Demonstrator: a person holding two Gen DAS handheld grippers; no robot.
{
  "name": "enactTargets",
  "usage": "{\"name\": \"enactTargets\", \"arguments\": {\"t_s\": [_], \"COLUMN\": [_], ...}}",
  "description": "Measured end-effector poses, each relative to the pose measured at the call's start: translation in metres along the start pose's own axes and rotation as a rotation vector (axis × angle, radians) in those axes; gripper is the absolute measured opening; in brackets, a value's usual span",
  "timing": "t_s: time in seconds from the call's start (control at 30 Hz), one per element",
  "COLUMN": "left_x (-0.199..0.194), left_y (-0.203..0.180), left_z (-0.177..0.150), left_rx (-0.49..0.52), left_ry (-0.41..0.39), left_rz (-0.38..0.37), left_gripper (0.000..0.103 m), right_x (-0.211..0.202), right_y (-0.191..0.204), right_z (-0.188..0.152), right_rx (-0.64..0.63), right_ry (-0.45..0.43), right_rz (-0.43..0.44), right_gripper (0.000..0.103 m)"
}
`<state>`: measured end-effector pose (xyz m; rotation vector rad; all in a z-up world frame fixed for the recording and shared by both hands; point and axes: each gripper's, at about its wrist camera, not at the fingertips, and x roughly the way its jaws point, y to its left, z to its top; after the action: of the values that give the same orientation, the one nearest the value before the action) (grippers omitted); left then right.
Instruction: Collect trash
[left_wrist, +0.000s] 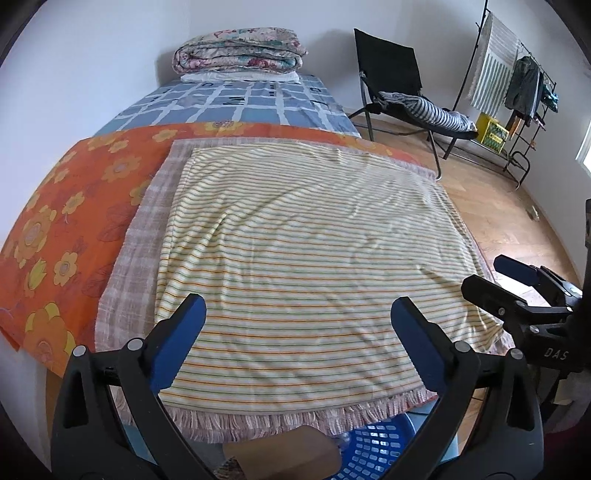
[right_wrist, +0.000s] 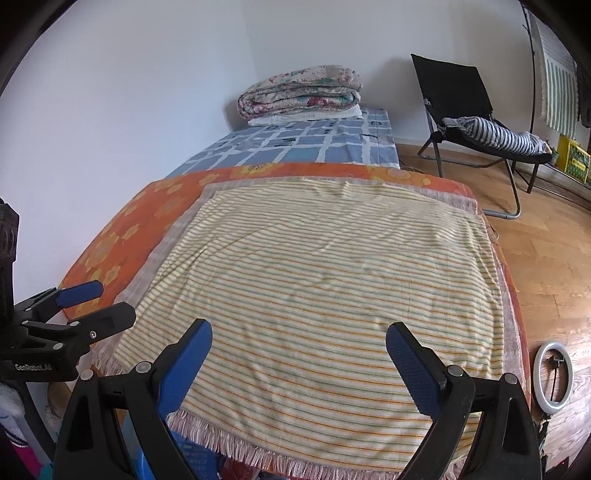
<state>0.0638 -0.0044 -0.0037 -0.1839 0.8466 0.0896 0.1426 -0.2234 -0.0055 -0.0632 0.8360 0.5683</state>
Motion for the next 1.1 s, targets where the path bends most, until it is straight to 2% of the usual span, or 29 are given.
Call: {"name": "enactTargets", "arguments": {"t_s": [1.1], "left_x": [-0.0086], "left_y": [0.0005], "left_z": [0.0028], "left_rx": [-0.003], "left_ry": [-0.013], "left_rz": [0.01], "left_gripper": [0.102], "right_x": [0.0067], "right_y": [-0.0016], "right_z": [-0.0057], "right_rx": [0.017], "right_ry": [0.027], "right_rz": [0.001], "right_gripper": [0.097]}}
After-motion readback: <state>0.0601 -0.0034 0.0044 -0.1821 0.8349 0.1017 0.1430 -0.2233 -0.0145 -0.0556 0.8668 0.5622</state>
